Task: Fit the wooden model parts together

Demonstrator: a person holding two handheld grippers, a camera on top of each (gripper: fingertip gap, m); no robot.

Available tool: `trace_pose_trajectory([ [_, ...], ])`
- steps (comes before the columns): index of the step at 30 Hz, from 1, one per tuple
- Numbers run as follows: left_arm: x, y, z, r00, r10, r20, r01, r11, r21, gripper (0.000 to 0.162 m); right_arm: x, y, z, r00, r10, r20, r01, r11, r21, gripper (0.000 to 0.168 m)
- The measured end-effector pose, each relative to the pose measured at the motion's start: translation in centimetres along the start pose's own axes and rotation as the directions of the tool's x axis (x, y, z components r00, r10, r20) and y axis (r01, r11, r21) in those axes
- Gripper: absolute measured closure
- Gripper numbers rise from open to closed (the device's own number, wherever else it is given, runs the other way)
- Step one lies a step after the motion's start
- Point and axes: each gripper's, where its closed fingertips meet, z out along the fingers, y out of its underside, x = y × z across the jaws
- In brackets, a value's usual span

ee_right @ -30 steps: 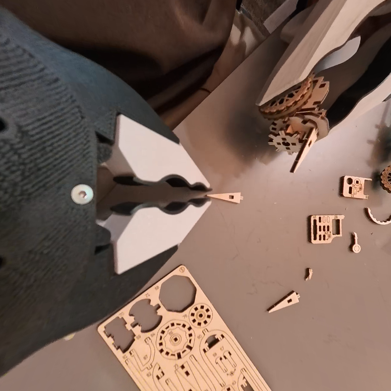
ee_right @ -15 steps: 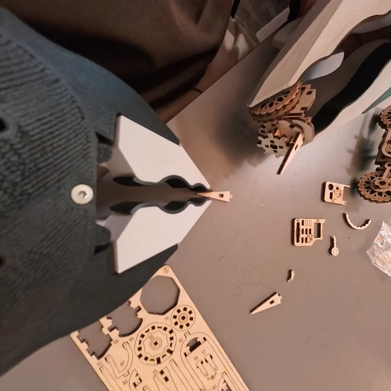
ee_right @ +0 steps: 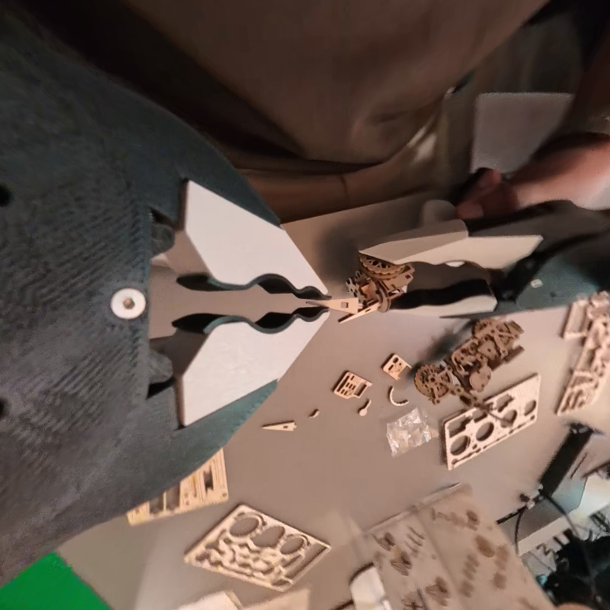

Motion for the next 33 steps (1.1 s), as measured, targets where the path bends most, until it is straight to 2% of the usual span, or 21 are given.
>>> trace_pose_trajectory([
  [1, 0.2, 0.1, 0.1, 1.0, 0.002, -0.012, -0.003, 1.0, -0.007, 0.112, -0.3, 0.0, 0.3, 0.998, -0.06, -0.002, 0.06, 0.998, -0.032, 0.166],
  [4, 0.7, 0.3, 0.2, 0.999, 0.01, -0.038, -0.011, 1.0, -0.018, 0.112, -1.0, 0.0, 1.0, 0.982, -0.187, 0.015, 0.187, 0.979, -0.085, 0.166],
  [7, 0.9, 0.4, 0.3, 0.999, 0.026, -0.044, -0.027, 0.999, -0.027, 0.112, -1.6, -0.1, 1.3, 0.973, -0.224, 0.061, 0.229, 0.969, -0.088, 0.166],
  [15, 1.5, 1.1, 0.6, 0.995, 0.098, -0.038, -0.1, 0.993, -0.064, 0.112, -2.3, -0.2, 1.6, 0.956, -0.228, 0.187, 0.25, 0.963, -0.105, 0.166],
  [33, 1.6, 1.2, 0.7, 0.994, 0.108, -0.035, -0.11, 0.991, -0.073, 0.112, -2.3, 0.1, 1.7, 0.944, -0.2, 0.263, 0.245, 0.958, -0.148, 0.166],
])
